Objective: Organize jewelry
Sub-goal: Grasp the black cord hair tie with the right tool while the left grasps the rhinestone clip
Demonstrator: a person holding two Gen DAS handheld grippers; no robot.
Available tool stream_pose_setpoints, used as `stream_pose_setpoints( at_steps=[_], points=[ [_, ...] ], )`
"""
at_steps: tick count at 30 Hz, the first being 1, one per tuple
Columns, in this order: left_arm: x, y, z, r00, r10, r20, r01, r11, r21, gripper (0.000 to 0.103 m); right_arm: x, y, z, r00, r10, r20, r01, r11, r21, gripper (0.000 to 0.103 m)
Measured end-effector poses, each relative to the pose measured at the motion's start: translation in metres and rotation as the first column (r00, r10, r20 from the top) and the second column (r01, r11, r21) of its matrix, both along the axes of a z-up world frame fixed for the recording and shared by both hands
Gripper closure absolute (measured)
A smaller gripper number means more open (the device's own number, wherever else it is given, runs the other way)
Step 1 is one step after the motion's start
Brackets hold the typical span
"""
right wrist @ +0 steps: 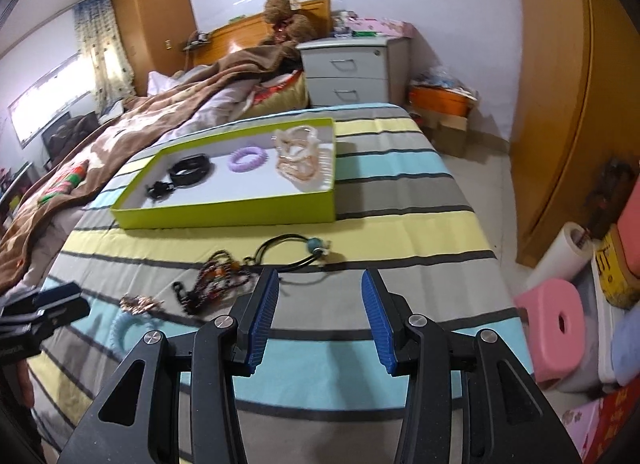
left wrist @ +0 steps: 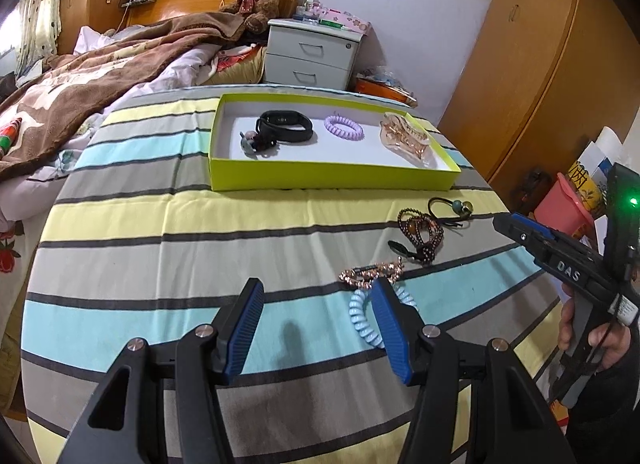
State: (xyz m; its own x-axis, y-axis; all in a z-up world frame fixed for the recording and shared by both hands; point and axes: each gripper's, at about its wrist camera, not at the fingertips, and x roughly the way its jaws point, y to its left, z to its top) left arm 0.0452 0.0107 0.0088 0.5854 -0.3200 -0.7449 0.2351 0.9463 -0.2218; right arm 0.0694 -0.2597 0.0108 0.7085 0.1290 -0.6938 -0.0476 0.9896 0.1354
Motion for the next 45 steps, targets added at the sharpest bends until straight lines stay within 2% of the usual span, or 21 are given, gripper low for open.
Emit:
stream_pose_setpoints(
  at_steps=[7,11,16,17,21,23,31,40,45],
  points=[
    [0.002,-0.005,-0.007,1.0,-0.011,-0.021,0.011,1.0,0.009,0.045,0.032,0.0,-0.013,0.998,0.002,-0.058,0.001,0.999,0.047,0.059],
    [0.003,-0.009,-0.009,0.999,-0.02,-0.031,0.021,1.0,0.014,0.045,0.047,0.006,-0.021,0.996,-0.004,-0.094,0.007,1.0,0.03,0.059],
    [0.002,-0.011,-0.012,0.999,-0.023,-0.044,0.024,1.0,0.02,0.045,0.053,0.013,-0.023,0.996,-0.002,-0.094,0.002,1.0,-0.003,0.059],
    [0.003,-0.011,-0.013,0.999,-0.023,-0.046,0.025,0.999,0.022,0.045,0.054,0.014,-0.023,0.996,0.002,-0.094,-0.002,1.0,-0.003,0.06],
    [0.003,-0.011,-0.015,0.998,-0.028,-0.055,0.029,0.999,0.023,0.045,0.054,0.015,-0.026,0.994,0.01,-0.11,-0.011,1.0,-0.013,0.081],
    [0.004,-0.014,-0.017,0.998,-0.029,-0.06,0.031,0.999,0.03,0.045,0.054,0.014,-0.025,0.994,0.007,-0.107,-0.008,1.0,-0.006,0.085],
    [0.013,-0.031,-0.013,0.996,-0.077,-0.051,0.082,0.993,0.086,0.045,0.047,0.006,-0.018,0.998,-0.002,-0.07,0.003,1.0,0.016,0.086],
    [0.027,-0.054,-0.012,0.989,-0.142,-0.044,0.147,0.973,0.178,0.045,0.035,-0.018,-0.011,0.997,-0.052,-0.05,0.054,0.998,0.042,0.086],
    [0.031,-0.071,-0.015,0.978,-0.199,-0.055,0.207,0.952,0.228,0.045,0.03,-0.02,-0.007,0.998,-0.056,-0.036,0.058,0.997,0.041,0.086]
  ],
)
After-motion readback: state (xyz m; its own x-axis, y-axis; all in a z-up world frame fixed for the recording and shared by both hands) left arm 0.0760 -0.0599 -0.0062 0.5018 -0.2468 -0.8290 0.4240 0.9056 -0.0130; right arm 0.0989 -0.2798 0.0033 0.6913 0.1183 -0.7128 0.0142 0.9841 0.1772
